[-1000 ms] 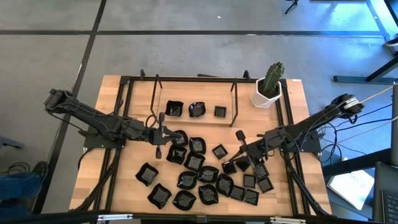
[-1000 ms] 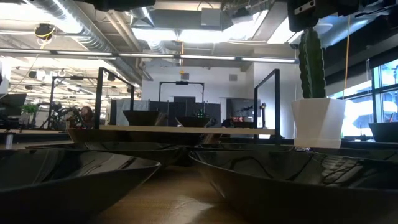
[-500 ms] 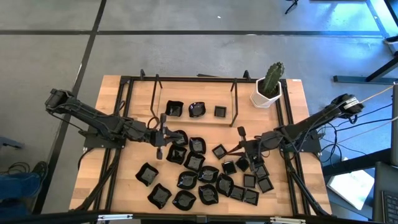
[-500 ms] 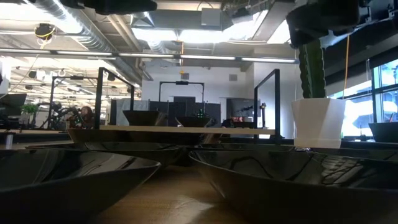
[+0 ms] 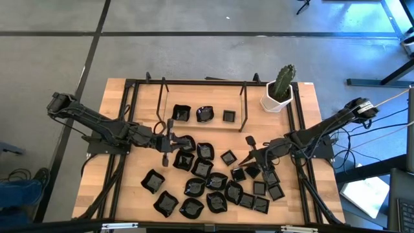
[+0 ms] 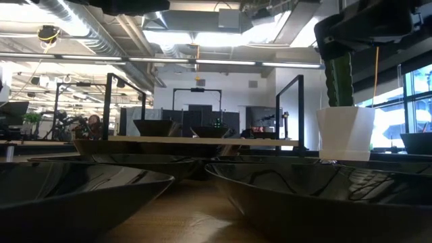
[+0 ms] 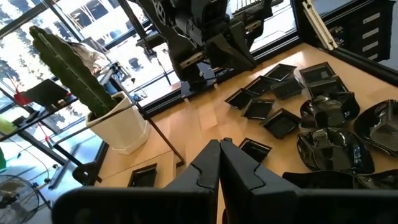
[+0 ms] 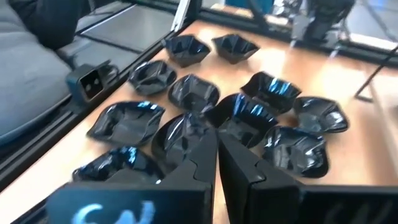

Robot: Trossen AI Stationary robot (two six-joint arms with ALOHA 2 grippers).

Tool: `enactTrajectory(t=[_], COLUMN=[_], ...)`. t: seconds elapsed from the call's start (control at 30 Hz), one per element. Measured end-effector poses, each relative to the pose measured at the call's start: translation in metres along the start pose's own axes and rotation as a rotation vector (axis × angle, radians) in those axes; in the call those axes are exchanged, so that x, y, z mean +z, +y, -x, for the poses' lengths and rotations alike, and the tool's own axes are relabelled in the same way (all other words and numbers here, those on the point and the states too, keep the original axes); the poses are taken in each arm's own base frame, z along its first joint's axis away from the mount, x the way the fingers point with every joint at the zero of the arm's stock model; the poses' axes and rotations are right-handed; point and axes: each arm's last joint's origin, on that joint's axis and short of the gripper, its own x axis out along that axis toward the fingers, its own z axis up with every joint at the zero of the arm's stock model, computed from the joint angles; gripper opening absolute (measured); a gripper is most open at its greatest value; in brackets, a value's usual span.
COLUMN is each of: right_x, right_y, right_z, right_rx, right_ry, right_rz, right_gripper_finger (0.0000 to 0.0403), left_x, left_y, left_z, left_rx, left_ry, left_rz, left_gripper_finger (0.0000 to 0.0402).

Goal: Pick & Place Mini shaped plates
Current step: Stack the square plate on the top of the square plate on the shelf

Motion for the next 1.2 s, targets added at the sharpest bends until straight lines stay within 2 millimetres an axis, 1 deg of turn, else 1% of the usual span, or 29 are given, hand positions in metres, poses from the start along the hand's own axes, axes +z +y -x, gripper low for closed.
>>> enactTrajectory(t=[0.2,0.83,1.0,1.13,1.2], right_x=[-0.002,-0.005,-0.004,-0.004,-0.002], right_y=[0.002,0.002,0.001,0.000,0.000], right_z=[0.000,0.000,0.000,0.000,0.000], right_rx=[0.056,0.051,0.011,-0.004,-0.005], right_ry=[0.017,0.052,0.046,0.043,0.025], right_rz=[0.001,0.013,0.016,0.009,0.006], right_gripper_finger=[0.0020,0.0020,0.0020,0.0020,0.0020], left_x=[0.000,0.001,0.000,-0.005,-0.005], left_y=[0.000,0.000,-0.003,-0.013,-0.016], left_z=[0.000,0.000,-0.012,-0.023,-0.030], left_rx=[0.000,-0.020,-0.096,-0.201,-0.229], left_ry=[0.000,-0.024,-0.073,-0.101,-0.158], left_rz=[0.000,-0.051,-0.059,-0.132,-0.156], left_gripper_finger=[0.0004,0.0004,0.0004,0.0004,0.0004])
